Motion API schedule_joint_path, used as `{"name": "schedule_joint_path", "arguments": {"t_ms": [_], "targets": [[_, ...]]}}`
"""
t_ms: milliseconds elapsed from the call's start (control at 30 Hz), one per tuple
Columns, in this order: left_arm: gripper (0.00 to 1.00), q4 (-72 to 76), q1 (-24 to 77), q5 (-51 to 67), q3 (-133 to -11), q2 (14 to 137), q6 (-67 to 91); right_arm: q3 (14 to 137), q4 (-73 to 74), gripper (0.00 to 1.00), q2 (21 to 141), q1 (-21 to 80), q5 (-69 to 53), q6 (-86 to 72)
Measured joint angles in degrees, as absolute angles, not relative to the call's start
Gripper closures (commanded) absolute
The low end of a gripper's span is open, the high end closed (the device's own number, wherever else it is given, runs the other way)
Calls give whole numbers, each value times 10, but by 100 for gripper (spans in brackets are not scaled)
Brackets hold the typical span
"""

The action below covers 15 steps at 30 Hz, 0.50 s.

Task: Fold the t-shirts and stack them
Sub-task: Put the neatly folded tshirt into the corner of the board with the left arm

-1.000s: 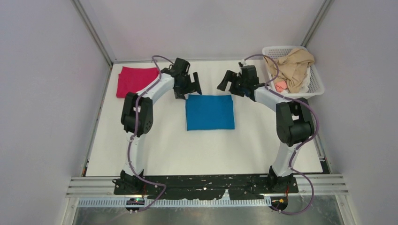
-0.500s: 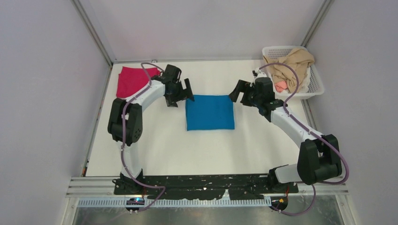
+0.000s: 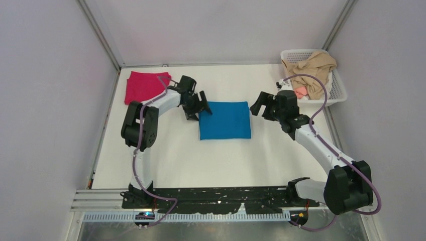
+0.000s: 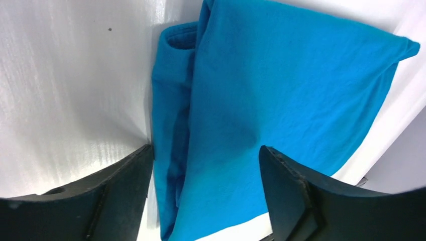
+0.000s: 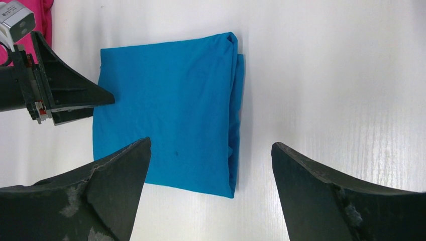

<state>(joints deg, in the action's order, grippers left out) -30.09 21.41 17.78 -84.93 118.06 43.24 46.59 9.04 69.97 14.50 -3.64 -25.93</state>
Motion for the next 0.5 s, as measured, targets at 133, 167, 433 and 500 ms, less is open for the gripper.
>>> {"name": "schedule_joint_path", "arguments": {"t_ms": [133, 167, 433, 500], "targets": [[42, -291, 215, 188, -845, 1184, 440, 463, 90, 5, 700, 145, -35, -262], [48, -290, 215, 189, -845, 1185, 444, 462, 90, 5, 700, 145, -35, -263], [100, -280, 224, 198, -842, 1202, 451, 449, 91, 5, 700, 145, -35, -265], [100, -279, 224, 201, -842, 1202, 447, 446, 90, 5, 700, 145, -34, -265]]}}
